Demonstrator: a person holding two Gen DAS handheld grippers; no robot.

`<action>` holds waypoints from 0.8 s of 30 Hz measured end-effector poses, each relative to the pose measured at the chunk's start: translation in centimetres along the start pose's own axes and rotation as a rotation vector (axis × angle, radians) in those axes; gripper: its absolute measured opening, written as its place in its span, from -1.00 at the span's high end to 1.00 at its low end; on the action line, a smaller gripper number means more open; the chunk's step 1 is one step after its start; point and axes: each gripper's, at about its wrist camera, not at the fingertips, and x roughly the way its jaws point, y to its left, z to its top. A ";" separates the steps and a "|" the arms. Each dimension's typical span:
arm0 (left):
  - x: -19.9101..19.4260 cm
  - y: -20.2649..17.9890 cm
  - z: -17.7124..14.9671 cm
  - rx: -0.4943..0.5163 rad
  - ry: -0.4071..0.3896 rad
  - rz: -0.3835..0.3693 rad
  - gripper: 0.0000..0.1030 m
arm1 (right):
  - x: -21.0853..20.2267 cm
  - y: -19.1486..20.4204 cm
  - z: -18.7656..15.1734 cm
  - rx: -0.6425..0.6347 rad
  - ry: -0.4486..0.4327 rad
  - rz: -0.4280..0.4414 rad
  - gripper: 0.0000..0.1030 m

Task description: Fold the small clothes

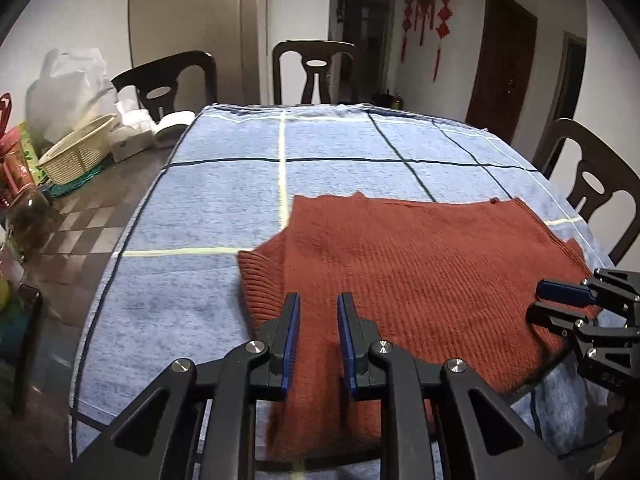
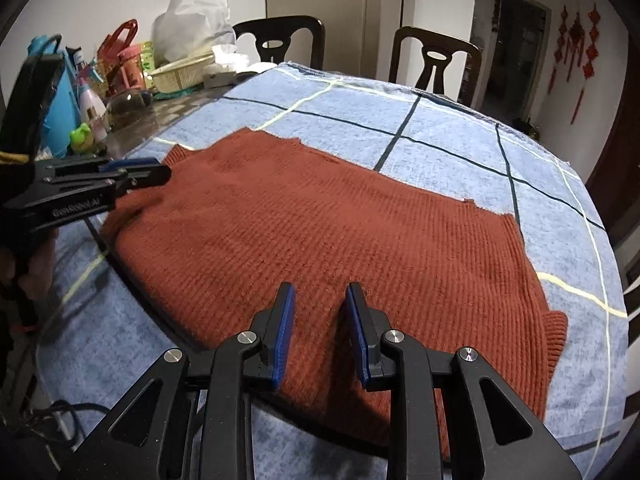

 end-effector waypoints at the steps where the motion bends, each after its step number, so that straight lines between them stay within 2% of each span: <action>1: 0.1 0.2 0.1 -0.001 0.000 0.002 0.53 | 0.3 0.0 0.0 0.001 0.004 0.002 0.48; 9: 1.0 1.5 -0.3 -0.029 0.025 0.020 0.50 | 0.1 -0.3 0.5 0.009 0.001 -0.007 0.48; 13: 1.1 2.2 -0.2 -0.047 0.020 0.016 0.34 | 0.3 -0.5 0.5 0.013 0.001 -0.005 0.48; 24: 2.5 3.0 -0.3 -0.079 0.046 0.001 0.27 | 0.4 -2.2 0.7 0.060 0.004 -0.035 0.48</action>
